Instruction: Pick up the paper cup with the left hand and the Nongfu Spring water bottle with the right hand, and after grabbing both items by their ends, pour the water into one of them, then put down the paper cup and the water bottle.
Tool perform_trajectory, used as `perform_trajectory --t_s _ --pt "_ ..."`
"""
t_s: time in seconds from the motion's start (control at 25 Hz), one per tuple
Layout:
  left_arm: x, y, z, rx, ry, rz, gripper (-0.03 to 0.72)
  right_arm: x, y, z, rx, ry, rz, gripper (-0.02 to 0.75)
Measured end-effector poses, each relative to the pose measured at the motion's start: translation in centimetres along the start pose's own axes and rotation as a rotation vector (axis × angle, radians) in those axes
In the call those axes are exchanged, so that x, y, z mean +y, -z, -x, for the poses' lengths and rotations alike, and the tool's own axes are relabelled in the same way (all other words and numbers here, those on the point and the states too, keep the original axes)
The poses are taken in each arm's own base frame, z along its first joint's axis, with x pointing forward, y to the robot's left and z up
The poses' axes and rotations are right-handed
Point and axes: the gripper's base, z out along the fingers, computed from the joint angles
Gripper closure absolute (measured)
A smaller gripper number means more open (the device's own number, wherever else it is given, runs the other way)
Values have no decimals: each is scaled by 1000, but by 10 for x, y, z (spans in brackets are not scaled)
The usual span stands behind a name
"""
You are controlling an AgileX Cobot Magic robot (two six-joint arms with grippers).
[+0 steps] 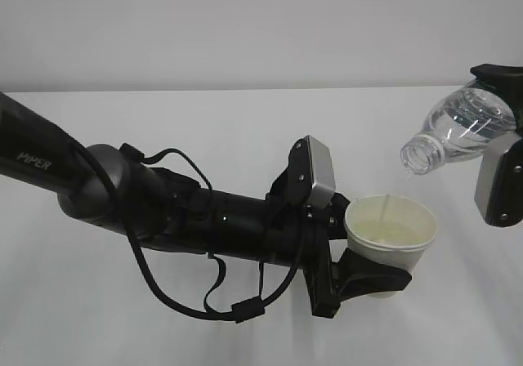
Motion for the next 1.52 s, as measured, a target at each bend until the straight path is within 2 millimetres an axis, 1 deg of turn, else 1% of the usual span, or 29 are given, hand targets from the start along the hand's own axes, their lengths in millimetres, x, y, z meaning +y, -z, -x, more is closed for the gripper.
perform_trajectory --t_s 1.52 --pt "0 0 0 5 0 3 225 -1 0 0 -1 12 -8 303"
